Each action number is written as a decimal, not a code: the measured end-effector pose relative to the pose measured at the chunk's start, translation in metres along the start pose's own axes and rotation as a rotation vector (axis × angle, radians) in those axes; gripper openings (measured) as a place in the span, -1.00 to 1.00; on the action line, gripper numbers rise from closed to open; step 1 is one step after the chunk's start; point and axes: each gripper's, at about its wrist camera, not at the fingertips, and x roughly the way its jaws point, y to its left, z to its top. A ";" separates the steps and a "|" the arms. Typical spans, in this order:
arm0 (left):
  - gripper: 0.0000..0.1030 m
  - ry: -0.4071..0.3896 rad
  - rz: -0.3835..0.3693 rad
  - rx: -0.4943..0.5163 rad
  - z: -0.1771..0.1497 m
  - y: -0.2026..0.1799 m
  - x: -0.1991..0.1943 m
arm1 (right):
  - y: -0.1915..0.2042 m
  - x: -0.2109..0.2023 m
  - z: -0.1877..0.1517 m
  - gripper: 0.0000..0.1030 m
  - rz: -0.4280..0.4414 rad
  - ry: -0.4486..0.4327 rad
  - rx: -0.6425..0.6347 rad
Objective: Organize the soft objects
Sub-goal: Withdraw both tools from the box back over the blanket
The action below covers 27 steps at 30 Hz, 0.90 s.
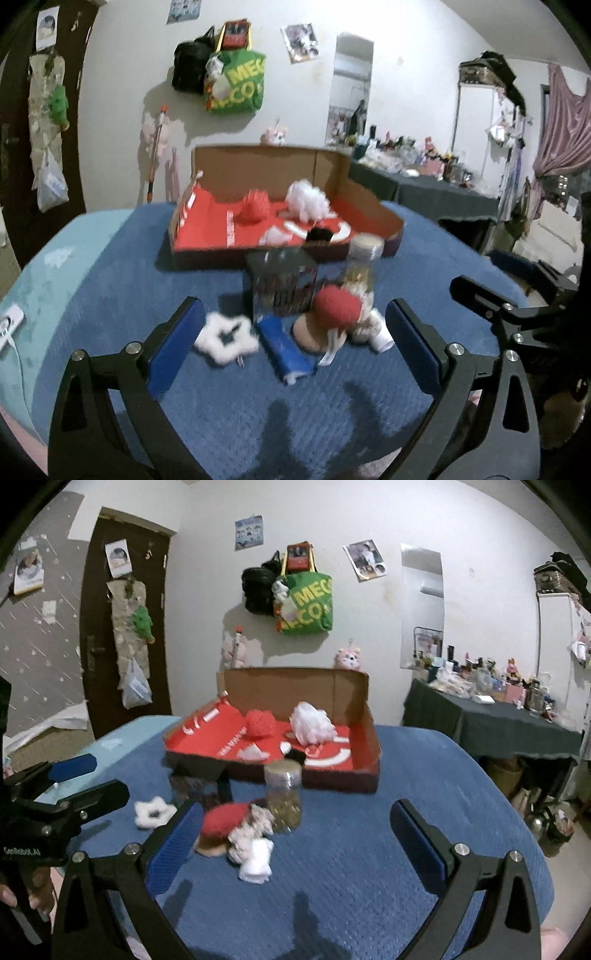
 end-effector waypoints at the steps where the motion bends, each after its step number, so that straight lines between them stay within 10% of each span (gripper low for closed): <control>1: 0.94 0.018 0.002 -0.009 -0.005 0.002 0.005 | 0.000 0.004 -0.005 1.00 -0.006 0.009 -0.001; 27: 0.94 0.198 0.103 -0.090 -0.028 0.047 0.056 | 0.004 0.066 -0.047 1.00 0.021 0.198 -0.005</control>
